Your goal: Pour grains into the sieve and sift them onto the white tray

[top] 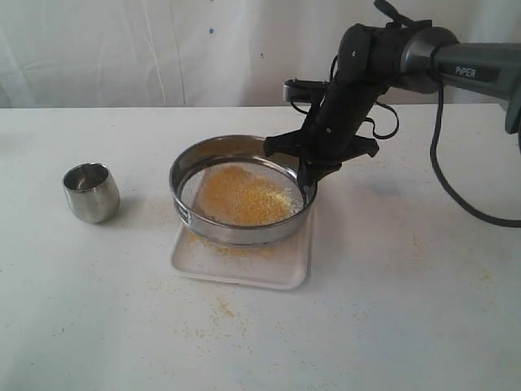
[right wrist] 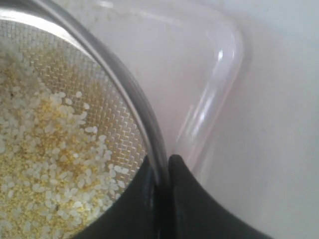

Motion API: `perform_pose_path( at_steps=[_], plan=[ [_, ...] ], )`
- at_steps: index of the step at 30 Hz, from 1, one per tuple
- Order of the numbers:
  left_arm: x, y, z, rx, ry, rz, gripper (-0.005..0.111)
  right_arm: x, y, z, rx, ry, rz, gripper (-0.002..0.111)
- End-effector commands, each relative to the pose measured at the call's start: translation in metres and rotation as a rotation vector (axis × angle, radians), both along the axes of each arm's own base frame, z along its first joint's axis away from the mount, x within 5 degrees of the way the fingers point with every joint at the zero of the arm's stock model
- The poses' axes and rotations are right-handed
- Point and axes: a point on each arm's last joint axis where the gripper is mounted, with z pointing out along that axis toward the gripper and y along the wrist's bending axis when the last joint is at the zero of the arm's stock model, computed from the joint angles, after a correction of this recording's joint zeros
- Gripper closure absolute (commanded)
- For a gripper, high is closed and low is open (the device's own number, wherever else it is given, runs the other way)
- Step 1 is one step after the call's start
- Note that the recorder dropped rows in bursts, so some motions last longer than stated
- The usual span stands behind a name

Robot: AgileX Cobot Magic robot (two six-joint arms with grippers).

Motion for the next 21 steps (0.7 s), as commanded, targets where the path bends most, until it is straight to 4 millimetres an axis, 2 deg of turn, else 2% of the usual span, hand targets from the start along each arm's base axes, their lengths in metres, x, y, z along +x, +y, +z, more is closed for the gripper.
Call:
perform_pose_path(
  at_steps=[1, 4, 8, 12, 17, 21],
  plan=[
    [0.0, 0.0, -0.001, -0.007, -0.002, -0.003, 0.107, -0.005, 0.003, 0.012, 0.02, 0.007, 0.007, 0.108],
    [0.0, 0.0, -0.001, -0.007, -0.002, -0.003, 0.107, 0.004, 0.002, 0.014, 0.023, -0.093, -0.009, 0.108],
    [0.0, 0.0, -0.001, -0.007, -0.002, -0.003, 0.107, -0.008, 0.001, 0.012, -0.012, 0.03, 0.032, 0.108],
    [0.0, 0.0, -0.001, -0.007, -0.002, -0.003, 0.107, 0.01, 0.0, 0.014, -0.021, -0.168, 0.039, 0.108],
    [0.0, 0.0, -0.001, -0.007, -0.002, -0.003, 0.107, -0.006, -0.006, 0.006, -0.068, 0.038, 0.052, 0.108],
    [0.0, 0.0, -0.001, -0.007, -0.002, -0.003, 0.107, 0.015, 0.001, 0.006, -0.026, -0.198, 0.048, 0.108]
  ],
)
